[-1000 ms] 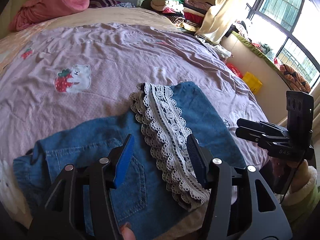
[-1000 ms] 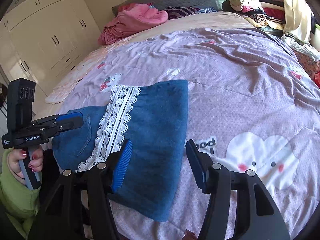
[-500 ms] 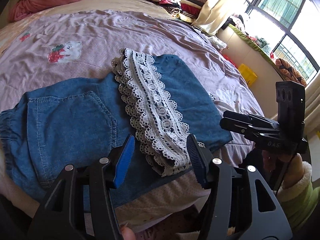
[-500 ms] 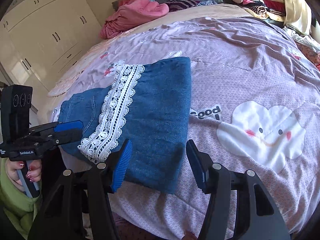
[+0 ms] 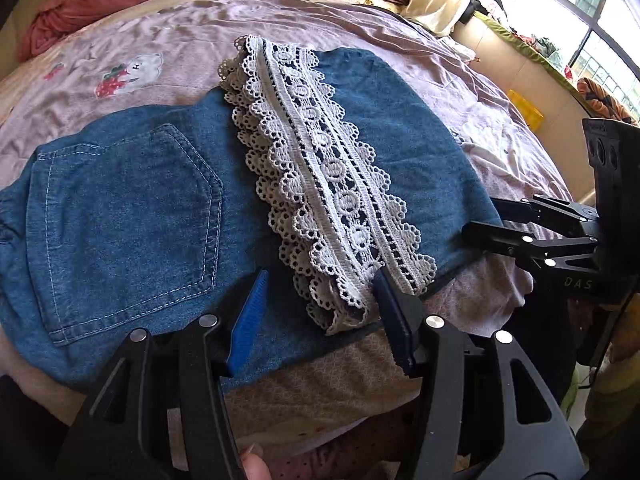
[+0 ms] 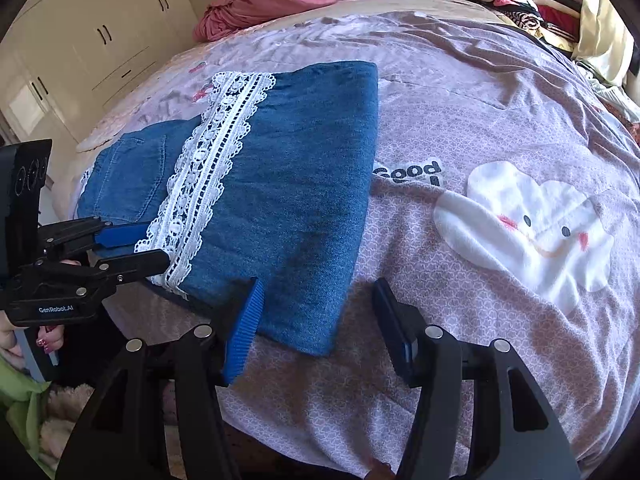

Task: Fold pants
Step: 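Open both tools and move them to the elastic waistband end of the pants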

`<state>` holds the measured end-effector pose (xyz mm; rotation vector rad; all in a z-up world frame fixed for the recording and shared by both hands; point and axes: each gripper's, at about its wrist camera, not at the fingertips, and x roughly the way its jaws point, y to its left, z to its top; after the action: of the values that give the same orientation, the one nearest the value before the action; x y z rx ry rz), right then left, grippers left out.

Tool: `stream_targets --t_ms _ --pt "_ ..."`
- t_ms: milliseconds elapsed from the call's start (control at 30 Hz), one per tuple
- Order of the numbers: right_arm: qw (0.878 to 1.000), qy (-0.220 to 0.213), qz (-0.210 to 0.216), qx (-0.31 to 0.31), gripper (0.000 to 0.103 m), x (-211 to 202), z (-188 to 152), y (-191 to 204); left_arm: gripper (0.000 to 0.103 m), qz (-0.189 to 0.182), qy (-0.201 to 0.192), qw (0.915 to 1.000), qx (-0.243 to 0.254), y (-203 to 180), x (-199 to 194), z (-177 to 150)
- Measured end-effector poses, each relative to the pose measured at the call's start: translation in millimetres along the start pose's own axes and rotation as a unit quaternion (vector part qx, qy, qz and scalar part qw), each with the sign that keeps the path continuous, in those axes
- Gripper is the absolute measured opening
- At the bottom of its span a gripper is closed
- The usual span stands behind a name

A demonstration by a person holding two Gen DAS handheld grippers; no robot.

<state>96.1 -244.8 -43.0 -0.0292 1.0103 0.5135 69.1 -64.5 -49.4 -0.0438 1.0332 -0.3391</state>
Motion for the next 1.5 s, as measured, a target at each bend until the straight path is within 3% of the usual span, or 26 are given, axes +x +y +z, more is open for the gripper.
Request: stream_targets --t_ms 533,633,767,933,1200,1500 --pt "1.0 -0.025 0.0 0.013 0.056 -23.5 7.3 9.6 0.048 0.001 -0.021 0.9997 -0.011 -0.4 -26.0 1.4" --pt "0.999 -0.038 0.0 0.014 0.066 -31.3 10.2 12.9 0.052 0.003 -0.026 0.9996 -0.013 -0.6 -31.3 2.9" --pt "0.999 -0.051 -0.002 0.008 0.068 -40.7 14.3 19.5 0.06 0.007 -0.035 0.9992 -0.016 0.3 -39.2 4.1" --pt "0.998 -0.063 -0.008 0.006 0.08 -48.0 18.9 25.2 0.069 0.013 -0.045 0.9987 -0.019 3.1 -48.8 3.9" --pt "0.997 -0.072 -0.019 0.002 0.089 -52.4 25.3 33.4 0.084 0.021 -0.055 0.9978 -0.029 12.4 -62.0 2.7" --pt "0.997 -0.073 -0.019 -0.021 0.092 -50.1 39.6 54.1 0.092 0.033 -0.068 0.9961 -0.044 31.2 -76.3 -1.3"
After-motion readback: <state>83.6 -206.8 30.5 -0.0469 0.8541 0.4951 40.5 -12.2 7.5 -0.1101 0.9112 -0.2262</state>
